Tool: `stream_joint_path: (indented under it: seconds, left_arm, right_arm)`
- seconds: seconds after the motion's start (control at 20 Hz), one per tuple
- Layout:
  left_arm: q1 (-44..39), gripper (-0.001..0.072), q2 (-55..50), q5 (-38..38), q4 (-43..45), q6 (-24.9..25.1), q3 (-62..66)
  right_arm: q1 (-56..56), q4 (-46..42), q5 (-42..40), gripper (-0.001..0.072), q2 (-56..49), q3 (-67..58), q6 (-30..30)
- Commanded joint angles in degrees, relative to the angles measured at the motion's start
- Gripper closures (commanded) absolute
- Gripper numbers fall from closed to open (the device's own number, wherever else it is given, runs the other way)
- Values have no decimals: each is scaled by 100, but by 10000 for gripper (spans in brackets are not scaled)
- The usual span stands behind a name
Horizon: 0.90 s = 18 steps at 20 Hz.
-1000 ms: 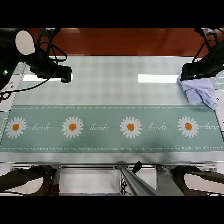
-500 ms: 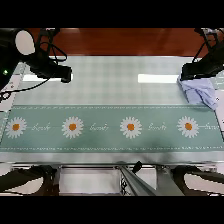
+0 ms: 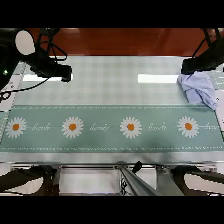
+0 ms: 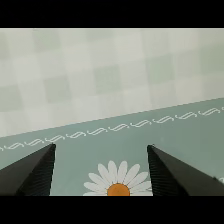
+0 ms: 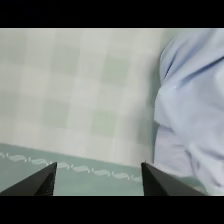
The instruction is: Fold the shirts.
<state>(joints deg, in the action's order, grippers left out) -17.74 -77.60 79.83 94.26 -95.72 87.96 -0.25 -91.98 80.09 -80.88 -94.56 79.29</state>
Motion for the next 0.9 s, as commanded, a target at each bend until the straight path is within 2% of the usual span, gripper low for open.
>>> stream_joint_path:
  seconds: [0.0, 0.25, 0.4, 0.5, 0.6, 0.7, 0.85]
  left_arm:
    - [-4, 2, -9, -107, -22, -15, 2]
    - [-9, 2, -92, -505, -42, -15, 2]
    - [-9, 2, -195, -535, -42, -15, 2]
    - [-9, 2, -299, -785, -39, -13, 0]
    - [-7, 2, -433, -1025, -35, 11, 0]
    - [24, 2, -527, -1261, 31, 245, 2]
    - [118, 2, -557, -1624, 48, 260, 2]
  right_arm:
    - [7, -109, -1261, 116, 0, -7, -201]
    - [-4, -79, -2356, 116, 0, -7, -177]
    - [-4, 326, -2872, 116, -2, -7, -24]
    - [0, 566, -3436, 116, 4, -7, -24]
    - [2, 608, -3654, 113, 22, -7, -39]
    - [-50, -227, -3499, 110, -39, -7, 431]
    - [-334, -1961, -2540, 110, -260, -7, 1414]
